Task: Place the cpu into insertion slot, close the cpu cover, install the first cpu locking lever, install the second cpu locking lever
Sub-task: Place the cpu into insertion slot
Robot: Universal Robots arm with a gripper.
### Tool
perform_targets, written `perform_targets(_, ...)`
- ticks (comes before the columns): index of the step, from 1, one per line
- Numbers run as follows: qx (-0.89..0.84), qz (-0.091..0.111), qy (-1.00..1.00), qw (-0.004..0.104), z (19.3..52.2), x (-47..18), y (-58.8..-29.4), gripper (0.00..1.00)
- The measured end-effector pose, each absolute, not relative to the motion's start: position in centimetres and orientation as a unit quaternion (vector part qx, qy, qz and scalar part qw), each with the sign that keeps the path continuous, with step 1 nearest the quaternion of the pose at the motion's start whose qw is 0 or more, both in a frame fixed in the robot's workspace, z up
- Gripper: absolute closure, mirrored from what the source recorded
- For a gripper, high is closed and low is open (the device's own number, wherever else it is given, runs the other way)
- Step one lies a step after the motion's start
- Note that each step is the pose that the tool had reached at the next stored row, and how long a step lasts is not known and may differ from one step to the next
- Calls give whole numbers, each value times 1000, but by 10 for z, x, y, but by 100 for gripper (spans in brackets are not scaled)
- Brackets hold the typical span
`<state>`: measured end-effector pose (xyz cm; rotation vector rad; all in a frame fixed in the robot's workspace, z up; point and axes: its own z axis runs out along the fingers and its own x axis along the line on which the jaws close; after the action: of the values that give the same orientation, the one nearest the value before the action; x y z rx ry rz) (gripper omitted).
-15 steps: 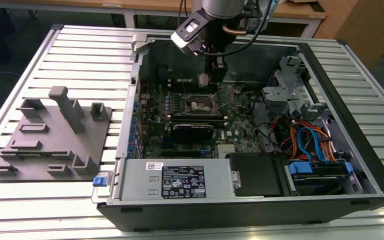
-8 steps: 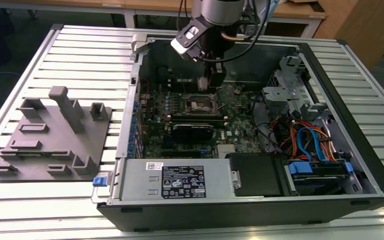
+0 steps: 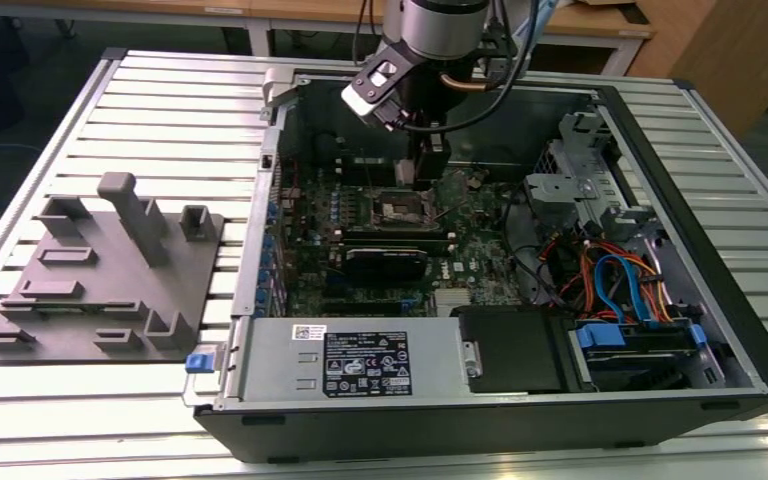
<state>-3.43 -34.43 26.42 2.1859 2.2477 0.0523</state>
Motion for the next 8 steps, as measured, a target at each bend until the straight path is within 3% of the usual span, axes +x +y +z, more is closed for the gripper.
perform_targets(8, 697, 17, 717, 3, 262, -34, -344, 46)
